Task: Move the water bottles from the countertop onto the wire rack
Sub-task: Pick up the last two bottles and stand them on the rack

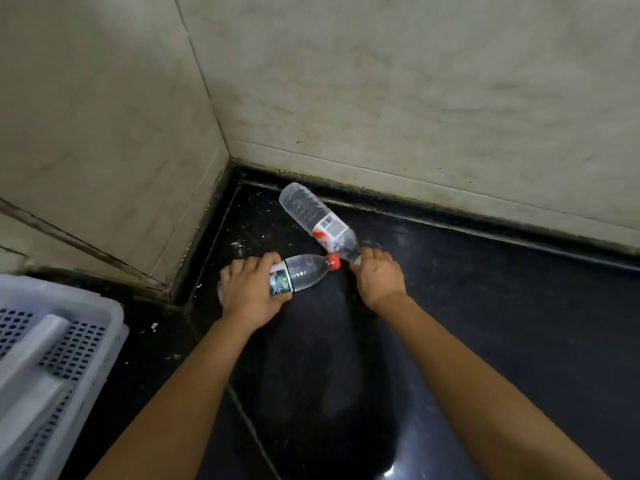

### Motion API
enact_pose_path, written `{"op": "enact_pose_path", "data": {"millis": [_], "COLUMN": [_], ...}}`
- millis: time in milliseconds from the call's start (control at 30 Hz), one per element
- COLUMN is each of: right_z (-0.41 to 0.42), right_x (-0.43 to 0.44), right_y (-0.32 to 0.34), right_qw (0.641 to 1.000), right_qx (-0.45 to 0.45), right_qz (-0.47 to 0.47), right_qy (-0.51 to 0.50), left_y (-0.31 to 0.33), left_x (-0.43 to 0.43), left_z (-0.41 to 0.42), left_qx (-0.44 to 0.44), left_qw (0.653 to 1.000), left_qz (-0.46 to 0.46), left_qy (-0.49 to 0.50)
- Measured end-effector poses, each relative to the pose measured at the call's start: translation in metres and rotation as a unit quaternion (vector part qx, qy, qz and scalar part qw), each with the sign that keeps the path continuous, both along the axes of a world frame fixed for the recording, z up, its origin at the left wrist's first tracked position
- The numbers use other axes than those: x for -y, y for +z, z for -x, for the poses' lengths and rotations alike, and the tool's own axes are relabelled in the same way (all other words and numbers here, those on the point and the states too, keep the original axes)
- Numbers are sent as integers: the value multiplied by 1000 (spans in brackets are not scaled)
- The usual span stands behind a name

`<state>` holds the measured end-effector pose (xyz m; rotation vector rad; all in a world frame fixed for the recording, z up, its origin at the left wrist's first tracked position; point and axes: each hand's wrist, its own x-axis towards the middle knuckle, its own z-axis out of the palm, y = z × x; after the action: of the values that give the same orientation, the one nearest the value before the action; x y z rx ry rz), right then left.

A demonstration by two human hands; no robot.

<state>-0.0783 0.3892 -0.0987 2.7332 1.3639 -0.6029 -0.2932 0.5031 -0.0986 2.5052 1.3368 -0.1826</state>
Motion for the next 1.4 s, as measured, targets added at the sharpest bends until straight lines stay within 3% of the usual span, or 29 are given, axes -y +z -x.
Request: {"op": "enact_pose_path", "data": {"millis": [333, 433, 567, 667, 867, 1233, 1400], "right_z": [22, 19, -1, -23, -62, -78, -69], "right_x": [202, 244, 287, 301, 286, 302, 299], "right_y": [7, 11, 34, 65, 121, 111, 98], "right_qw": [992, 979, 945, 938, 904, 912, 916], "right_qx": [-80, -152, -238, -225, -201, -150, -129], "right_qz": [-12, -33, -112, -190, -284, -320, -325], "right_qy": [-97, -136, -192, -184, -249, -206, -196], "left_y": [4, 10, 25, 41, 67, 60, 62], "left_x": [121, 159, 200, 222, 233, 240, 240], "left_z": [4, 3, -4, -16, -44, -38, -38], "left_qx": [-70, -27, 115, 233, 339, 295, 317], "left_qw": [995, 996, 968, 932, 884, 911, 905], "left_qz": [74, 73, 161, 179, 195, 259, 253], "left_qy": [-19, 50, 155, 212, 257, 126, 125]}}
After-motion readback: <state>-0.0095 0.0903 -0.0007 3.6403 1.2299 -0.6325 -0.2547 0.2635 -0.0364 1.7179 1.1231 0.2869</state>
